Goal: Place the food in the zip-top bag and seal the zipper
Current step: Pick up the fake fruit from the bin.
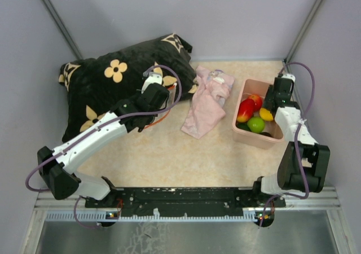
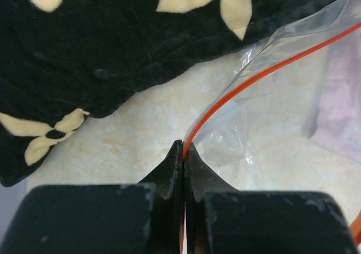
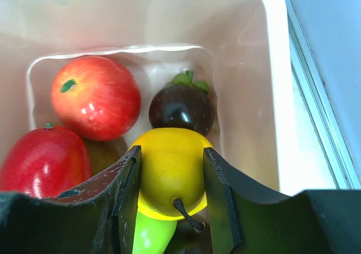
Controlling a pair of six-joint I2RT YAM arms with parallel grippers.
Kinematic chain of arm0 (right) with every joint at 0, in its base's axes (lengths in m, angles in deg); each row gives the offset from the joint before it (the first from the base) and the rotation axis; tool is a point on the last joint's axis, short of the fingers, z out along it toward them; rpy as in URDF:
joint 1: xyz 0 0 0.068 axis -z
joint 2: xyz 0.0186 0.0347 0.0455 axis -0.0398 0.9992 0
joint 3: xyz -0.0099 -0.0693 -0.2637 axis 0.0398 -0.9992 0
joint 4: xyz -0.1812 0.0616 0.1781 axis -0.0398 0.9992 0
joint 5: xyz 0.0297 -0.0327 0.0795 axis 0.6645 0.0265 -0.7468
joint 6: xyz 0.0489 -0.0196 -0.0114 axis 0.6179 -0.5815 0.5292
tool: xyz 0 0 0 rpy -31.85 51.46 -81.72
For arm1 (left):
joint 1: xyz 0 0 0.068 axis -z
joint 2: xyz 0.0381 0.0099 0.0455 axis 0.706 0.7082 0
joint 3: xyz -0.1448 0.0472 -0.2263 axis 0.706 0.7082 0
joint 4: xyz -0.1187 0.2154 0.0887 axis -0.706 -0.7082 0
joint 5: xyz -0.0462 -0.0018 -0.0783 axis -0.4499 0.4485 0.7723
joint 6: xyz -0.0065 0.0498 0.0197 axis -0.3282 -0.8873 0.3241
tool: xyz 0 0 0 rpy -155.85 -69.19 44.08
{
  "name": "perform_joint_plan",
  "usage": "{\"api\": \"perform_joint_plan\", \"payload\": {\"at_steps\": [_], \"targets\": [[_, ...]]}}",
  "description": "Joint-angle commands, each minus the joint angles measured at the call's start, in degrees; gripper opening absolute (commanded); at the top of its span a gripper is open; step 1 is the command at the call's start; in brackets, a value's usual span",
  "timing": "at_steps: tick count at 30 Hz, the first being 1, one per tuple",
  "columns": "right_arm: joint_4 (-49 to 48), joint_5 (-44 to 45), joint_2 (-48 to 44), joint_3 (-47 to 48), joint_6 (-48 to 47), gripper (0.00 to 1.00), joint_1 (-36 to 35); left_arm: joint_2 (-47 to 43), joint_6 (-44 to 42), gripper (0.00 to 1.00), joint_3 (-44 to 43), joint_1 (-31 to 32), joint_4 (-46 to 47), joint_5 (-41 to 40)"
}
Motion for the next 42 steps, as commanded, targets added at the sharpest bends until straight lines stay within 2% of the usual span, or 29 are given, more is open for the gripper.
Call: {"api": "perform_joint_plan", "payload": {"at_steps": [1, 8, 17, 25, 33, 42], "targets": [[1.0, -3.0, -5.2, 0.7, 2.2, 0.02, 0.1, 0.2, -1.2, 0.0, -3.3, 0.1, -3.9, -4.6], [2.0, -7.3, -10.2, 0.1, 4.7, 0.0, 0.0, 5.6, 2.0, 0.0, -6.9, 2.5, -10.6, -10.6], [0.2, -13.0, -18.9, -2.8, 8.5, 0.0, 0.0, 12.0, 6.9, 0.0, -12.6, 5.3, -15.2, -5.4], [-2.5, -18.8, -22.1, -5.3, 11.4, 0.0, -0.2, 13.9, 8.2, 0.0, -13.5, 7.1, -11.9, -0.2], [-4.7, -26.2, -25.4, -5.3, 14.9, 0.0, -1.2, 14.1, 8.4, 0.0, -13.5, 7.6, -4.2, 8.0], [-8.4, -29.7, -27.7, -3.9, 20.2, 0.0, -8.7, 16.1, 8.9, 0.0, -14.6, 7.9, -1.1, 11.6]]}}
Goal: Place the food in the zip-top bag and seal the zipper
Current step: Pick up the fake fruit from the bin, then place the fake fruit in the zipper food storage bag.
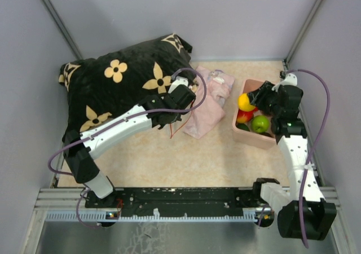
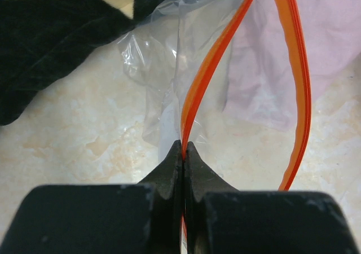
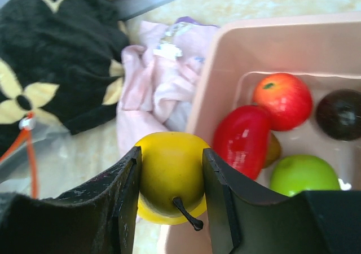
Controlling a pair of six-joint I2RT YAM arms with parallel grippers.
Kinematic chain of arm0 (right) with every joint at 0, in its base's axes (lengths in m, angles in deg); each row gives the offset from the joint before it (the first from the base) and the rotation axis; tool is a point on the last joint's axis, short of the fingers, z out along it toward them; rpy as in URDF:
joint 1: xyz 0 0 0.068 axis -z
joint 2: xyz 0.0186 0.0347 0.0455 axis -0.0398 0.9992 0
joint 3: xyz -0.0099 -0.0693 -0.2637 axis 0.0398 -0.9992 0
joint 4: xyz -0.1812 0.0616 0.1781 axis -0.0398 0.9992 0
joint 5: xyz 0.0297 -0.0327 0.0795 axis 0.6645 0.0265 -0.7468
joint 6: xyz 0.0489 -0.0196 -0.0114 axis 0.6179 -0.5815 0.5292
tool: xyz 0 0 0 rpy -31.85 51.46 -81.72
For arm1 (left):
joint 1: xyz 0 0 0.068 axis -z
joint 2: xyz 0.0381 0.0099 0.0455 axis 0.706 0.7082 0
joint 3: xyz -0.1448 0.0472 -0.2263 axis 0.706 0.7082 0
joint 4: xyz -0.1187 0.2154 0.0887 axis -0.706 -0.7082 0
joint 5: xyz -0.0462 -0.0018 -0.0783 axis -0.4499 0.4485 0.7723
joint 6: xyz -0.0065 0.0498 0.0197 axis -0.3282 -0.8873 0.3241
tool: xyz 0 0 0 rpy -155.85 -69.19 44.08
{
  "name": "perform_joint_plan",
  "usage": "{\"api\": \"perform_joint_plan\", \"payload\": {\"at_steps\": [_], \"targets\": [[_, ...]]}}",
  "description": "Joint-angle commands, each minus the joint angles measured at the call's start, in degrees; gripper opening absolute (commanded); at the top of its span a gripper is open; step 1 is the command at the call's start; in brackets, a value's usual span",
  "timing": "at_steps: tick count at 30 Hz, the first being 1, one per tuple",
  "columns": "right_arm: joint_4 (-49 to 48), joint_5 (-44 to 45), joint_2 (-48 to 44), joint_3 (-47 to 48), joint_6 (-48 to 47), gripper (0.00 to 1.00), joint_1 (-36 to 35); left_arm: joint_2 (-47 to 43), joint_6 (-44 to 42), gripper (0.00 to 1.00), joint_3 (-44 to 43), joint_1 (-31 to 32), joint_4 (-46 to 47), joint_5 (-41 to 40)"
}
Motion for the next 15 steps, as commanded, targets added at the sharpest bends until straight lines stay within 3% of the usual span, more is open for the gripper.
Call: {"api": "perform_joint_plan", "payload": {"at_steps": [1, 15], "targets": [[-6.5, -4.5, -1.5, 1.8, 4.9, 0.0, -3.9, 1.6, 1.4, 0.0, -2.5, 0.5, 2.9, 3.1], [-26.1, -5.4, 2.1, -1.8, 15.5, 0.0, -21.5, 0.4, 3.3, 0.0, -2.2, 0.7, 6.5, 6.4]]}}
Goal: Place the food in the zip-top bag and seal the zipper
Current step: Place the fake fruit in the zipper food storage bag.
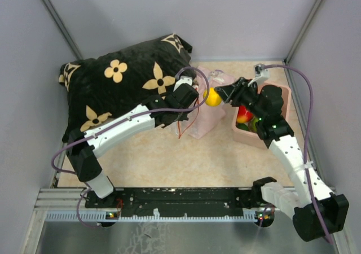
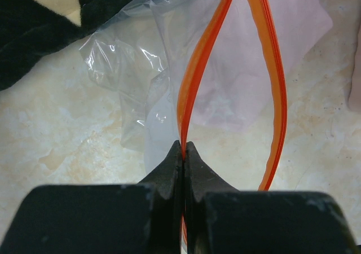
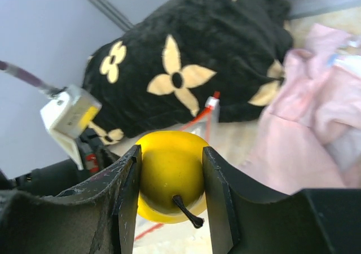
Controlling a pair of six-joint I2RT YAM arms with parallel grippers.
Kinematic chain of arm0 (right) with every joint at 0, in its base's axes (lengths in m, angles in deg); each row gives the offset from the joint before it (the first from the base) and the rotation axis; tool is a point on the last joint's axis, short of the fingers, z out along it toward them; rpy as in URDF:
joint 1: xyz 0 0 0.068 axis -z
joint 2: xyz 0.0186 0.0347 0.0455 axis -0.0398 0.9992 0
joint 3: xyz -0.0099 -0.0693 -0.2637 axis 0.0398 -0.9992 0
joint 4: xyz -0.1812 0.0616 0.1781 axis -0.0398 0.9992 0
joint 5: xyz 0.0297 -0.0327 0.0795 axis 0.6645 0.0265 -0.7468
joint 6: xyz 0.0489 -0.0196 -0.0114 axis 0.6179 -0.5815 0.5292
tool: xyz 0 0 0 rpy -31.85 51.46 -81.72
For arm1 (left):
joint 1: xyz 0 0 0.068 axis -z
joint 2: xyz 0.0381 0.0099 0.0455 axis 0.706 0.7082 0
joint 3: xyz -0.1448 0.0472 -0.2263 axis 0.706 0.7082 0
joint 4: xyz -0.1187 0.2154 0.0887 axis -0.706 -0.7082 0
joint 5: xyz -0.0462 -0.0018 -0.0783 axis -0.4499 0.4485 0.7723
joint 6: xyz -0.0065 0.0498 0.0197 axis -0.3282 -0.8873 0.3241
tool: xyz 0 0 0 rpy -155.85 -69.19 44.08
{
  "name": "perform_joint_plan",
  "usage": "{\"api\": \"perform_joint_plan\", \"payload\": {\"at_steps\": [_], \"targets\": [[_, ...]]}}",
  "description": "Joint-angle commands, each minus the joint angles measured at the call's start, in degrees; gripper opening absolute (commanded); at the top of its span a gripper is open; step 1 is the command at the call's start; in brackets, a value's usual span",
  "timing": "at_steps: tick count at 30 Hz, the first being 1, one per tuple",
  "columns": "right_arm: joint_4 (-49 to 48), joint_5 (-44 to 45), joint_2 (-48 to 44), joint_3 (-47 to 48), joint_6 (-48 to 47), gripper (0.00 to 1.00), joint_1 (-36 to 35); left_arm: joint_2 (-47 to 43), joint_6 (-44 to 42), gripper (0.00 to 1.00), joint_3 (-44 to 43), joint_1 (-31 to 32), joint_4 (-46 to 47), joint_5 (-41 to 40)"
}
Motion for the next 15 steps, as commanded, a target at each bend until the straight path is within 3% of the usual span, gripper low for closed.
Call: {"api": "perform_joint_plan", "payload": {"at_steps": [1, 9, 15], "targets": [[-12.2, -0.1, 2.5, -1.6, 4.2, 0.0, -5.5, -1.3, 1.3, 0.0, -1.4, 0.4, 2.4, 1.3], [-21.6, -0.9, 7.9, -5.2, 6.9, 0.0, -10.5, -4.7, 2.4, 0.0, 1.5, 0.4, 5.0, 1.7], [-20.4, 2.0, 8.8, -8.0, 4.6, 0.0, -10.7, -9.1, 3.1, 0.0, 5.3, 0.2, 8.1, 0.5]]}}
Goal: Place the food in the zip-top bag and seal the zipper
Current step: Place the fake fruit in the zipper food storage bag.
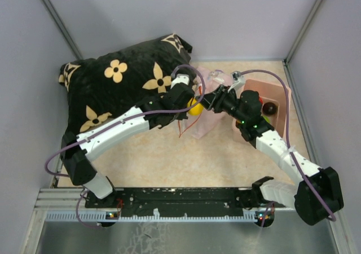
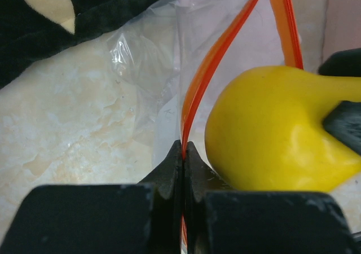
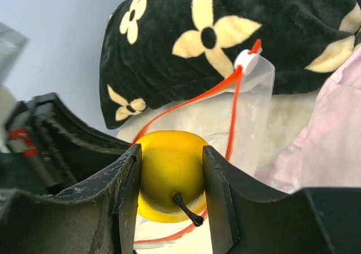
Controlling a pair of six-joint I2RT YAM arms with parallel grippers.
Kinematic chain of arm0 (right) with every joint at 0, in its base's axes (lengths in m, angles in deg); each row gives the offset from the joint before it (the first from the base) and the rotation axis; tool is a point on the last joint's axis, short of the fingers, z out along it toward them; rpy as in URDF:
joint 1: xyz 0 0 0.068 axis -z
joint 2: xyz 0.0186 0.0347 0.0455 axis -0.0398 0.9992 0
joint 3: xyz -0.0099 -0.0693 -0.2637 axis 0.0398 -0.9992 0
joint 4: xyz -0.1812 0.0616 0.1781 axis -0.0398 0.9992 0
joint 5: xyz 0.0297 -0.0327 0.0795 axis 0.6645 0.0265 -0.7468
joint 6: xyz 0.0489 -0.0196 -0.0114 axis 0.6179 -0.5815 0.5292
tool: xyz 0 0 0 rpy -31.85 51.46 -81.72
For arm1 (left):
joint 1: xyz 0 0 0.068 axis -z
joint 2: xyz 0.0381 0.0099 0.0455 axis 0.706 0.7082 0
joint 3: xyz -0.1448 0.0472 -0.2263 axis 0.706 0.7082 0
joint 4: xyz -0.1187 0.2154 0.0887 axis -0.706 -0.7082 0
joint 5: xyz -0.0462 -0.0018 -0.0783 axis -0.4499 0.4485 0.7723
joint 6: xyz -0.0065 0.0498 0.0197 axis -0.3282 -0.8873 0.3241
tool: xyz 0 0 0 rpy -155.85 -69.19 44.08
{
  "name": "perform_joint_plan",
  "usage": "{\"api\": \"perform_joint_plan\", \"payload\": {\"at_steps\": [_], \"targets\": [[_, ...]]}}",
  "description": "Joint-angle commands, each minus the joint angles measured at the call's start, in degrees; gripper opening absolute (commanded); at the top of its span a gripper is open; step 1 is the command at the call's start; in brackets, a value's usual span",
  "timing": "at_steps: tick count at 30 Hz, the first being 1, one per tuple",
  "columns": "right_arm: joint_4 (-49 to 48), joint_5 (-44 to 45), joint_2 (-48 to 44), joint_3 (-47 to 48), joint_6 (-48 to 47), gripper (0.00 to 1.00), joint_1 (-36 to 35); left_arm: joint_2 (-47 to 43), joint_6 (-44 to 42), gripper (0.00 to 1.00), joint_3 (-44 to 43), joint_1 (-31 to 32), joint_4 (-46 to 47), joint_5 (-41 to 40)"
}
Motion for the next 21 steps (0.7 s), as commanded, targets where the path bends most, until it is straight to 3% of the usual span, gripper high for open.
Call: {"api": "perform_joint_plan", "payload": {"at_steps": [1, 11, 21], "targets": [[-3.3, 2.8, 0.1, -0.6, -2.0, 0.0, -0.5, -4.9, 1.3, 0.0, 2.7, 0.3, 4.5, -0.5], [3.9, 5.9, 2.8, 3.9, -7.8, 0.02, -5.6, -7.5, 2.0, 0.0, 5.0, 0.3, 8.0, 3.7], [12.2, 9.6, 5.0, 9.5, -10.9, 0.5, -8.7, -12.1, 5.3, 0.0, 11.6, 0.1, 13.0, 4.7]]}}
